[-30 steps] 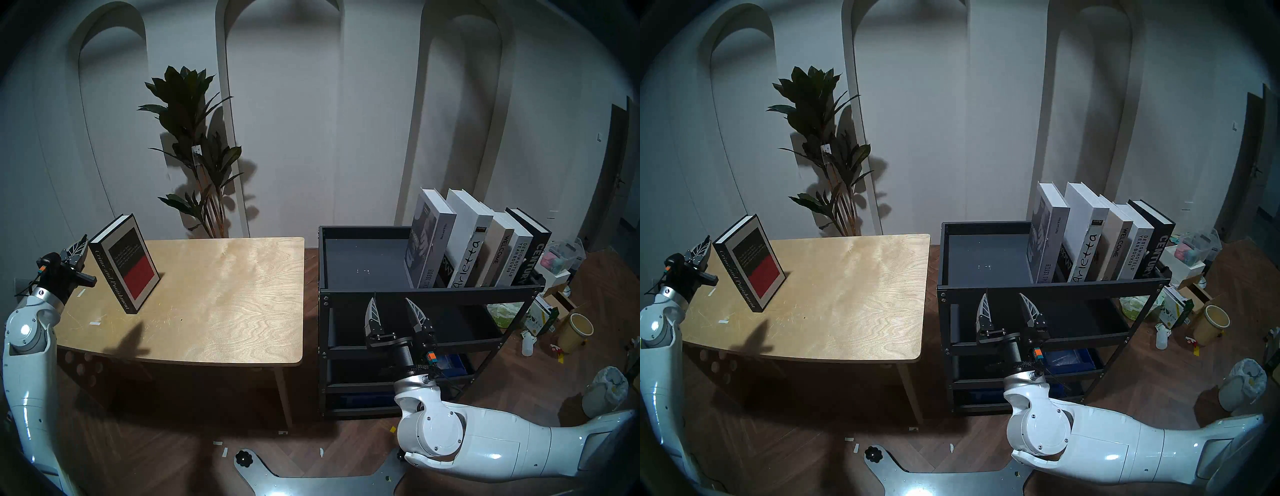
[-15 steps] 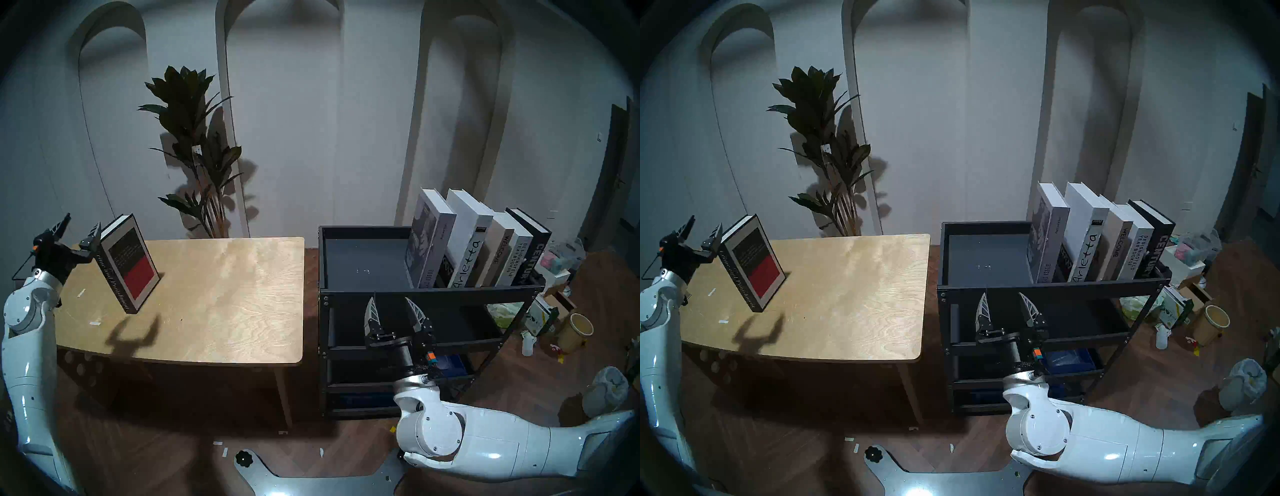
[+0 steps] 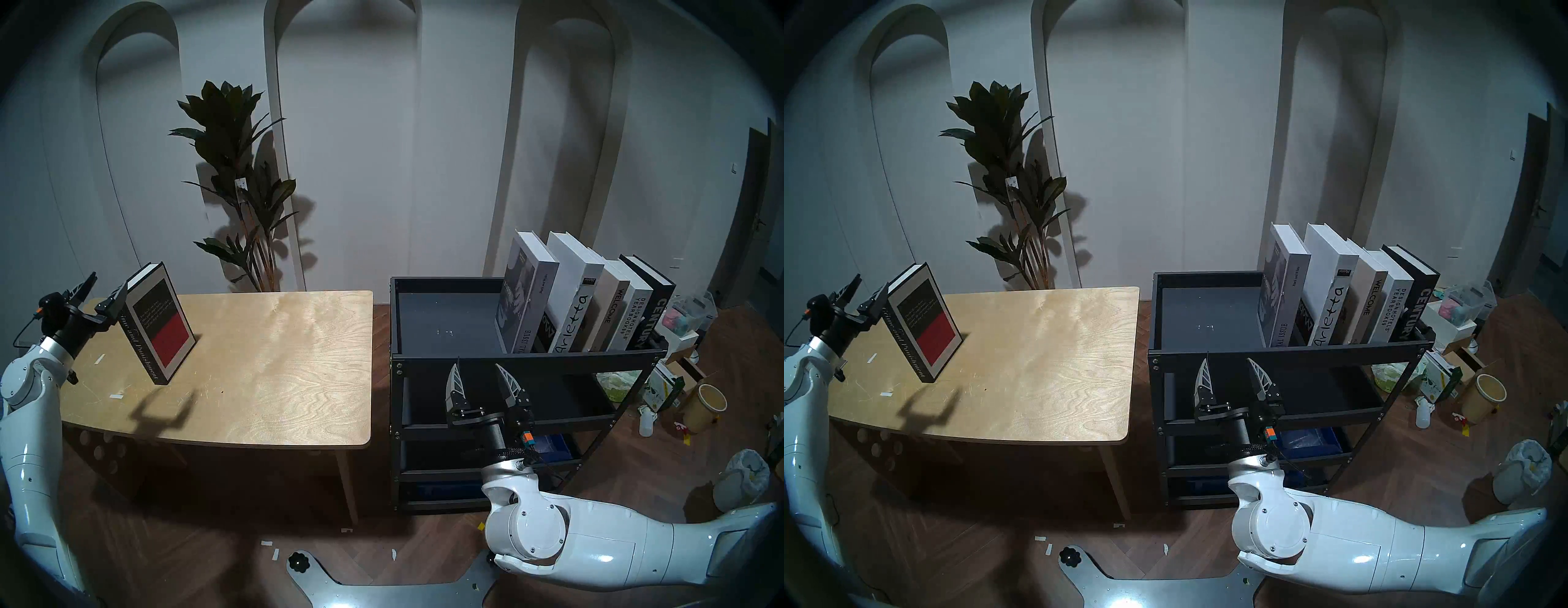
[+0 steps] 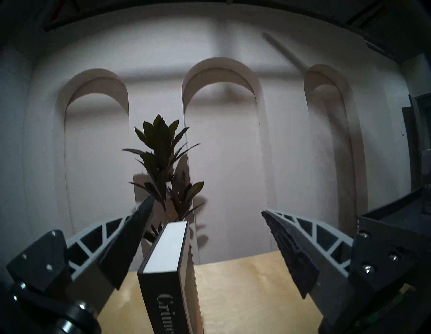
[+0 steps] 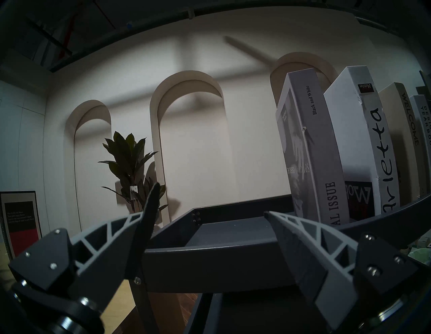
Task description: Move the books from the display table onto the shelf, standing them upright with spines facing out and tallest at one end
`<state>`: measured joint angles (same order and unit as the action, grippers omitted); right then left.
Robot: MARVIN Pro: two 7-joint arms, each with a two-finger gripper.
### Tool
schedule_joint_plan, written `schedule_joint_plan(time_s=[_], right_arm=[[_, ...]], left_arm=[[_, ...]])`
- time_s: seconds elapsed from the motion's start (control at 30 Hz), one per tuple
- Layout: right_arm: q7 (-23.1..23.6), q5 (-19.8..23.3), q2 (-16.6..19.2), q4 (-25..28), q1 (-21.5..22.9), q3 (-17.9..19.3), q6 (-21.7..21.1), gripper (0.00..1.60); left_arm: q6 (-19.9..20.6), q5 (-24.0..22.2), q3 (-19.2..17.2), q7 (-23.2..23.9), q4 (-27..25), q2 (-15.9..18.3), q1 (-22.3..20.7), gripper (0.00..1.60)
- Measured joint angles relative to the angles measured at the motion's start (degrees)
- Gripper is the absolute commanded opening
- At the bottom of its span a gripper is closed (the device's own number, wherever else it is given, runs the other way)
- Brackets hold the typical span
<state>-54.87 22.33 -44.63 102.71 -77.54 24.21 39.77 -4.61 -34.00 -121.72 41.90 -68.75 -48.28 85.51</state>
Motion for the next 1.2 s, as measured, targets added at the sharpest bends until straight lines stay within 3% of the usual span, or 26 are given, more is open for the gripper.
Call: schedule_joint_plan(time_s=[0.4,1.2], right_arm=[[0.0,-0.03,-0.04,-0.04,0.04,-0.04,0.06,1.6],[-0.01,-0.08,-0.09,-0.09,0.09,-0.09,0.13,1.6]], left_arm=[[-2.39,0.68,3.82,0.92,8.03,2.25,-6.21,1.6],[-8.35,1.39,12.79,3.38,26.27,3.57,-18.45,1.6]])
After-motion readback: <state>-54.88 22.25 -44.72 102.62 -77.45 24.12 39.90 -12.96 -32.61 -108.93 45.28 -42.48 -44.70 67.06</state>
